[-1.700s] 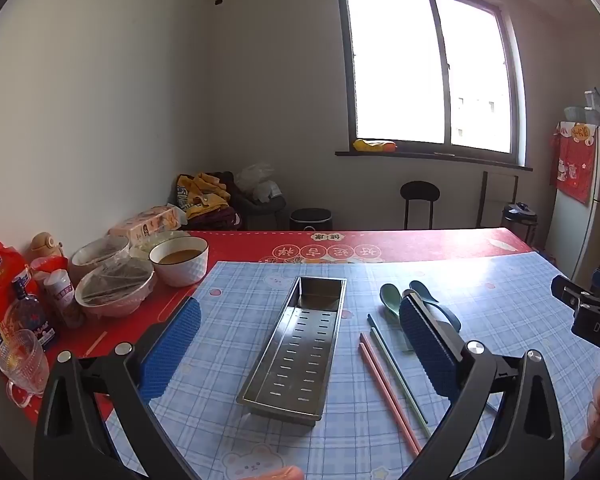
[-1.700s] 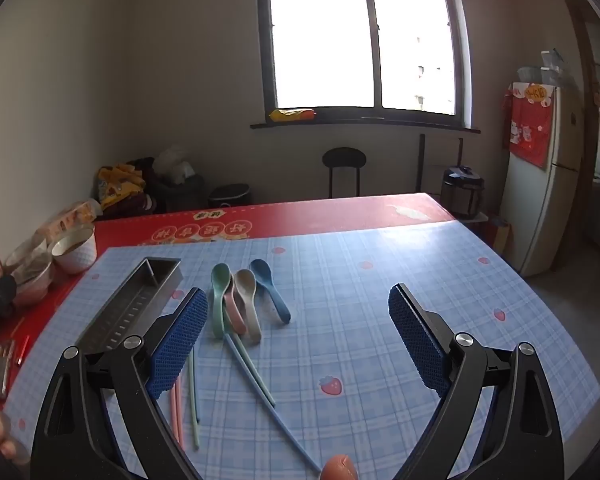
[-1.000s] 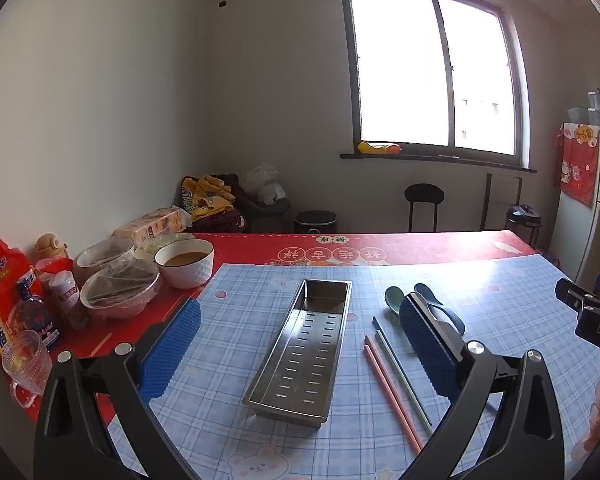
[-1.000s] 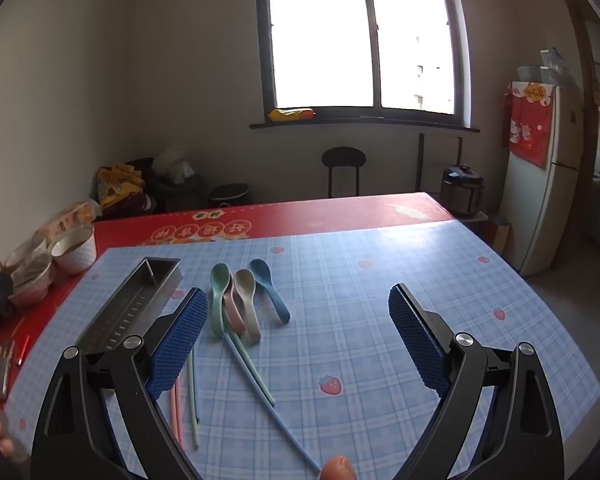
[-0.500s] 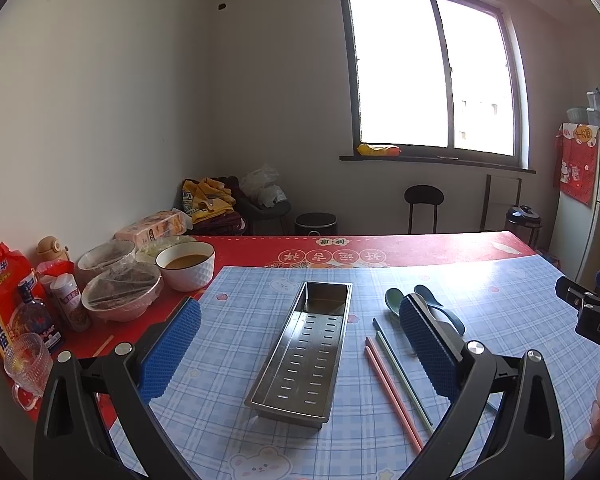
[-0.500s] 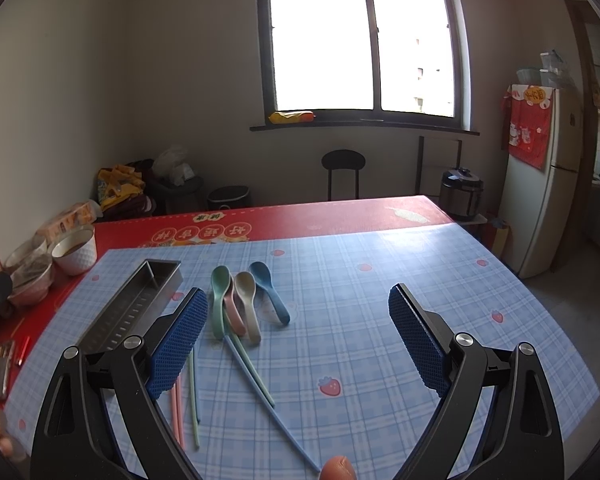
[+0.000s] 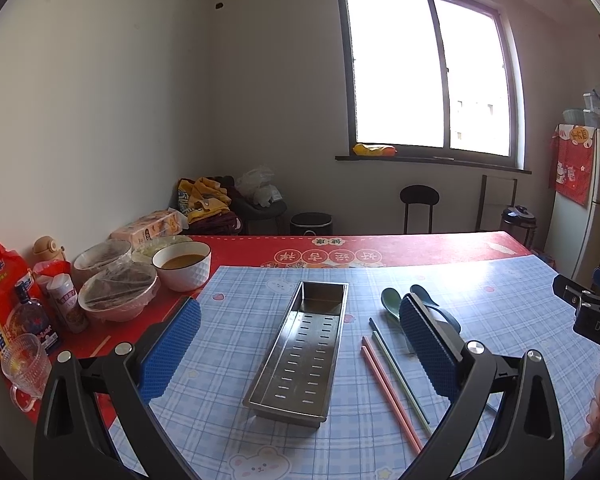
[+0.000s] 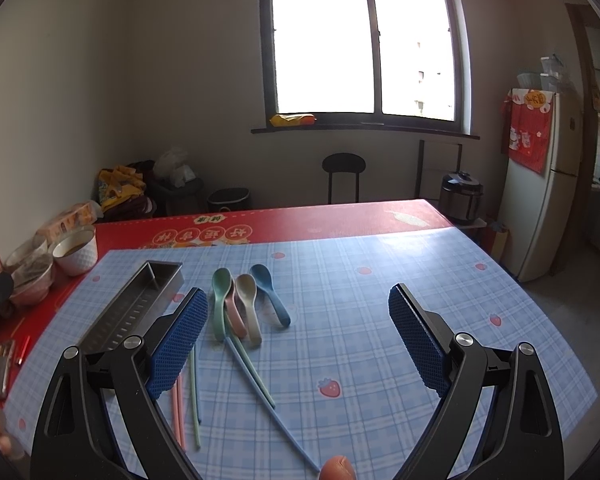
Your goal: Organize utensils
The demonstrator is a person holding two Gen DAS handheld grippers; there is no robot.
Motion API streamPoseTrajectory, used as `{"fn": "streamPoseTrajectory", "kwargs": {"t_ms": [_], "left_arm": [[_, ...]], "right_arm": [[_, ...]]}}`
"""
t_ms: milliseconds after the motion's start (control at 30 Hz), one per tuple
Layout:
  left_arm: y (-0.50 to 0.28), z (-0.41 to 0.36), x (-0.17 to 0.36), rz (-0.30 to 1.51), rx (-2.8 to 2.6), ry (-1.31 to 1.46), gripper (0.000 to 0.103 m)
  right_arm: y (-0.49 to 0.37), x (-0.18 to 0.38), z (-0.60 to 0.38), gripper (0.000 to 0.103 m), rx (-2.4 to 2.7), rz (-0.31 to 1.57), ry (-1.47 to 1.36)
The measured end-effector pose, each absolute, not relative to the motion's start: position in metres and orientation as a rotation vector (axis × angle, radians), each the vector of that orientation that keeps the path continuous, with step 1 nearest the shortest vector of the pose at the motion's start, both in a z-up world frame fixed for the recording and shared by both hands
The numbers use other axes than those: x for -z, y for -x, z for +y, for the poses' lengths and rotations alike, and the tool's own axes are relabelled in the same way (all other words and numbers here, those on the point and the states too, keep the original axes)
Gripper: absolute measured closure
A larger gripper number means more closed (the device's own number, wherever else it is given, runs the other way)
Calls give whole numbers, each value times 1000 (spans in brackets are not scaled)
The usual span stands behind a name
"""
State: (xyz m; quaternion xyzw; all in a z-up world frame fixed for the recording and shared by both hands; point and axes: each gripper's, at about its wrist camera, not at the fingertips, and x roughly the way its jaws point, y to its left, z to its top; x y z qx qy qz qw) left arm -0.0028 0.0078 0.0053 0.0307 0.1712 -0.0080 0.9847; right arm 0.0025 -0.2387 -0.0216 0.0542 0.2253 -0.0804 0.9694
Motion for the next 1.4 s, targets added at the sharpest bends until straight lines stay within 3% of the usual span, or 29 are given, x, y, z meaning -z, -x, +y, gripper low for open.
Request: {"fn": "streamPoseTrajectory", "kwargs": {"t_ms": [1400], "left_arm": [[3,10,0,355,42,-59,6]], "right_arm": [[2,22,-243,14,149,461,-119]]}}
